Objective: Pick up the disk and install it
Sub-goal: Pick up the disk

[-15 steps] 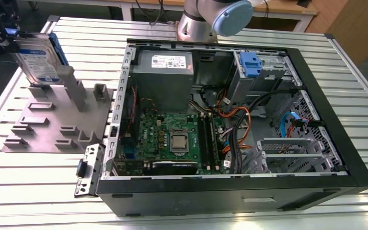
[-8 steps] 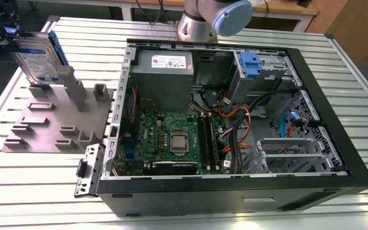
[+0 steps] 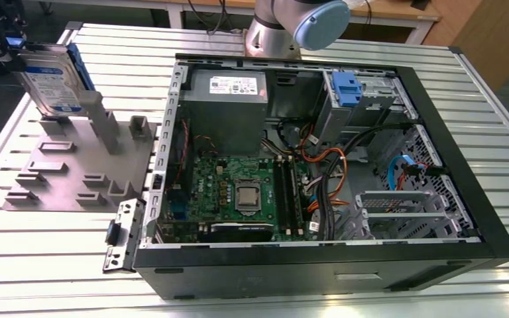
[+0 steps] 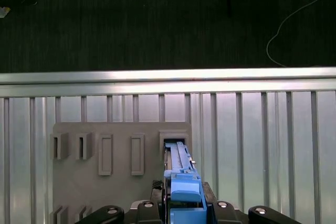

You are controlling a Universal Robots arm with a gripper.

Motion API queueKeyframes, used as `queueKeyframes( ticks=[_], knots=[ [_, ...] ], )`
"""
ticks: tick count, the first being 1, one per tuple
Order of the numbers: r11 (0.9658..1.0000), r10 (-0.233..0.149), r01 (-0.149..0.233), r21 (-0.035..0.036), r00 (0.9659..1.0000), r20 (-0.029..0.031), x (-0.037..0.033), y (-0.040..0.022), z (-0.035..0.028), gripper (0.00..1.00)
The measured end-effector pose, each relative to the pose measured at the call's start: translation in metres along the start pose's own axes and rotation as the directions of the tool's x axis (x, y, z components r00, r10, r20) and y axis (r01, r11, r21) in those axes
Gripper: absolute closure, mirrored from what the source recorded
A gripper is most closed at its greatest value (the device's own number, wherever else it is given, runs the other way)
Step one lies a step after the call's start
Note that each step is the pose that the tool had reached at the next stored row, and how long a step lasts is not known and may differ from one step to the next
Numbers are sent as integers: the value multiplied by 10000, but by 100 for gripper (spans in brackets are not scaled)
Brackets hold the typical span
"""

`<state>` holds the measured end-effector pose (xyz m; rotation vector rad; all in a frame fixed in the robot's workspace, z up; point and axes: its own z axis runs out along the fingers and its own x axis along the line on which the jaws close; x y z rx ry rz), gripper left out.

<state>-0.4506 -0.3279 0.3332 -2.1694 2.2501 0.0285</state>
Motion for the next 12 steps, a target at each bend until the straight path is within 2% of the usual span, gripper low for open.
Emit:
queueKeyframes(
  ticks=[12],
  knots=[
    [10000,0,0,0,10000,0,-2,0,-73,64]
  ],
)
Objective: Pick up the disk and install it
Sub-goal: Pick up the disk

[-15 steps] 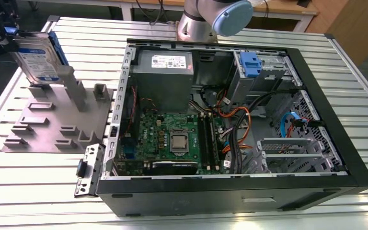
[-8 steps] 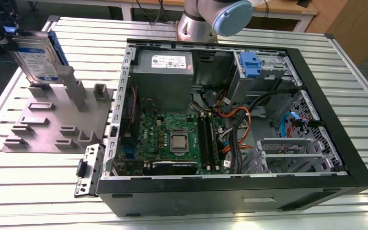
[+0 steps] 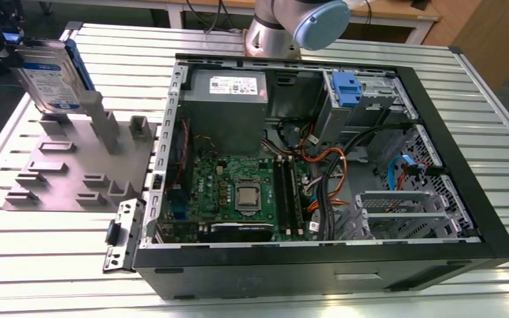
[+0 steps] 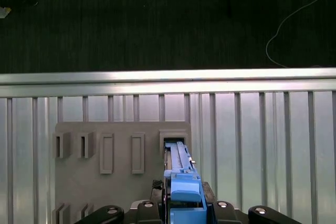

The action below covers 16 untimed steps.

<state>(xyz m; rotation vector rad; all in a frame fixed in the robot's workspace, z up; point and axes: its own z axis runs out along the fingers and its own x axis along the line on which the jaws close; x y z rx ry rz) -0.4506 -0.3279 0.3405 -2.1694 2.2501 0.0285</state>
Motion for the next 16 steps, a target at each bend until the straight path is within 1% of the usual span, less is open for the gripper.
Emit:
queueKeyframes(
  ticks=[16],
  knots=[
    [10000,0,0,0,10000,0,-3,0,-106,64]
  ],
)
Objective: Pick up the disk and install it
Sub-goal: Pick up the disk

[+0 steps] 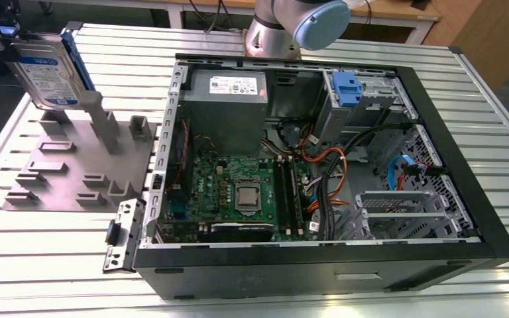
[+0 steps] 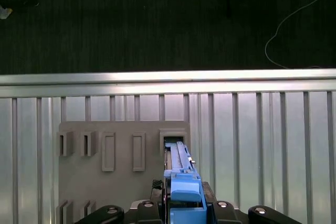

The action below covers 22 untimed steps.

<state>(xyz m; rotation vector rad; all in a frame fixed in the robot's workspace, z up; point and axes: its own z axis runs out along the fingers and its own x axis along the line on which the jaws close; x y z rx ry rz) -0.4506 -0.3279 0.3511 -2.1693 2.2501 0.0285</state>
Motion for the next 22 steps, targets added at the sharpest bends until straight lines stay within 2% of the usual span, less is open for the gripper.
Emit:
queueKeyframes(
  ticks=[22],
  knots=[
    [10000,0,0,1,10000,0,-2,0,-89,64]
  ],
)
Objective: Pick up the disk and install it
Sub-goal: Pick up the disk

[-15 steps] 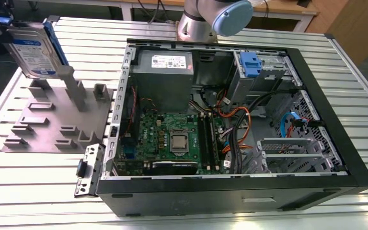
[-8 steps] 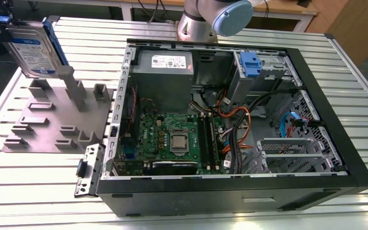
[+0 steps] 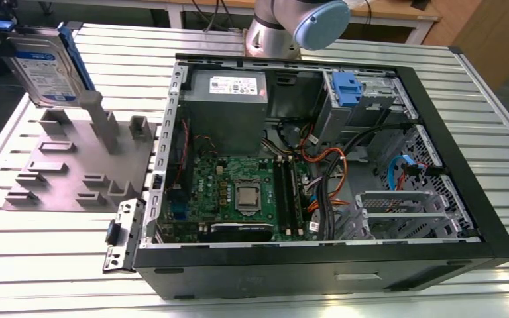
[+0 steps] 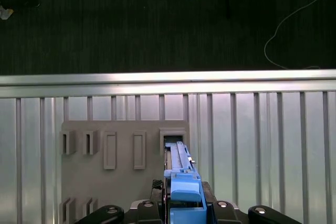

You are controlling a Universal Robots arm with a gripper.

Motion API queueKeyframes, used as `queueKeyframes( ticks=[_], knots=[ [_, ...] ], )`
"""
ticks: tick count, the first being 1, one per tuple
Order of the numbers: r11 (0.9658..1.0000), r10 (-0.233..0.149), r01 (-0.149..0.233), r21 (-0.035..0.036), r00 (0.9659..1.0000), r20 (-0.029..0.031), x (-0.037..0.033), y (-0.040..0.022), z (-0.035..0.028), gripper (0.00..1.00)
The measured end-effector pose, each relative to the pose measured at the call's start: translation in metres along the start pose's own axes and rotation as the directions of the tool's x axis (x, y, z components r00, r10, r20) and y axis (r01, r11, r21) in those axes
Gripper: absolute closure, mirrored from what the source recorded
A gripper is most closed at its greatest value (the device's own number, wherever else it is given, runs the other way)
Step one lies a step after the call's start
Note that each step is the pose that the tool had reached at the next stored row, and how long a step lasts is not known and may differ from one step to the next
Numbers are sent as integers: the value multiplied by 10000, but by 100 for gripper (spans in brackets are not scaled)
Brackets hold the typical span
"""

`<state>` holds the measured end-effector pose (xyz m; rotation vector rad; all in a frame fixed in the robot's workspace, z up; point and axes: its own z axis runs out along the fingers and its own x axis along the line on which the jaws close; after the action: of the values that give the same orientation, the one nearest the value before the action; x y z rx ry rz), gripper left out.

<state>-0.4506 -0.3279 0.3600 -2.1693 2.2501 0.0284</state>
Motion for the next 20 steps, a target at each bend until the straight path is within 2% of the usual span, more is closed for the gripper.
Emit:
queueKeyframes(
  ticks=[20],
  knots=[
    [10000,0,0,-1,10000,0,-1,0,-54,64]
  ],
)
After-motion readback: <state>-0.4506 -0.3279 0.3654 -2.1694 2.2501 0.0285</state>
